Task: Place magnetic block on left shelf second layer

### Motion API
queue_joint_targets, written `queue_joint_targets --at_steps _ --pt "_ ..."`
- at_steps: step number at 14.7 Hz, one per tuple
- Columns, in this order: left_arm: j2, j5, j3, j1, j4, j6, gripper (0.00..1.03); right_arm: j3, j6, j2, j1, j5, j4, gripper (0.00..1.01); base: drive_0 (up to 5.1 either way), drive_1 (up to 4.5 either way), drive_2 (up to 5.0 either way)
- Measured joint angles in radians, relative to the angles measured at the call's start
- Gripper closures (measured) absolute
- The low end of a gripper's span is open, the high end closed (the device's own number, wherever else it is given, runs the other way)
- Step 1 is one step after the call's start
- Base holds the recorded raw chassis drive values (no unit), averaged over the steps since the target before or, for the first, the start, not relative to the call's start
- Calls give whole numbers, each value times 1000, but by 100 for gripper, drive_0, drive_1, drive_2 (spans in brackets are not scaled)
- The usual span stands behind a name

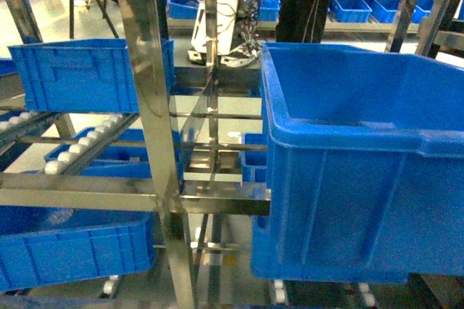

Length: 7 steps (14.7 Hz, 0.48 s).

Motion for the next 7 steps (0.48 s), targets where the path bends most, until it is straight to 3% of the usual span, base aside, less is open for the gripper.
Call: queue_joint_targets --at_steps 5,7 --pt "0 0 0 0 0 0 5 0 0 0 0 0 2 67 -2 380 -385" --pt "0 0 0 0 -4 0 5 0 0 7 0 0 0 67 0 0 0"
